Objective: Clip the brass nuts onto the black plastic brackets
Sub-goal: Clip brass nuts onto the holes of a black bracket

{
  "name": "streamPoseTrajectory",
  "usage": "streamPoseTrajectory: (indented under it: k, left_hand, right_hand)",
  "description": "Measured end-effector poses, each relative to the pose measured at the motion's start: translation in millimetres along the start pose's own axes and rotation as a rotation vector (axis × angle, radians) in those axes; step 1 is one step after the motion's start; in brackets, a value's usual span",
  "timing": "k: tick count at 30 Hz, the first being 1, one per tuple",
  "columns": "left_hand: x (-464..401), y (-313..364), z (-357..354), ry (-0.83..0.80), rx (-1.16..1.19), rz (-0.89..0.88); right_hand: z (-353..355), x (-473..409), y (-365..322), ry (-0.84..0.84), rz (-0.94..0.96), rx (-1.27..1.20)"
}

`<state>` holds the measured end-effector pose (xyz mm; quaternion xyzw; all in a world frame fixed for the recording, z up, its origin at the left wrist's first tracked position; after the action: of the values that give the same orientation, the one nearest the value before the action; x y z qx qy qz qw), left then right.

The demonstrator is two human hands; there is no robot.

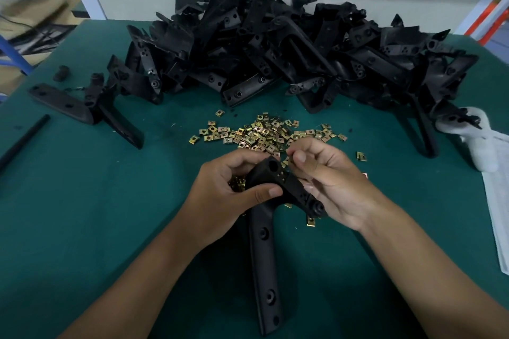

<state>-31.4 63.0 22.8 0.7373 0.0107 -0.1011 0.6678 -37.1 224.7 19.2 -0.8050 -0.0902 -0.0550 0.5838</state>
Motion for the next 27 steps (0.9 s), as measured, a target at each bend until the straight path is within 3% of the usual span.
streamPoseTrajectory:
  k: [27]
  left_hand:
    - [-1, 2, 1, -0.008, 0.088, -0.015]
  right_hand:
    - [2, 2, -12, -0.012, 0.209, 0.185]
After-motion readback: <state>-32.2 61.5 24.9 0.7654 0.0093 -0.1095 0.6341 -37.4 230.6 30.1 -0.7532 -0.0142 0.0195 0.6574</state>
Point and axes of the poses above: each hand's wrist, its own x-axis away from the middle knuckle, its own z-axis out of the back of the hand, y = z × x, the point moved 6 cm from there along -x, towards the middle knuckle, and after that the axes turned 13 degrees about y, right-handed, at the moved point
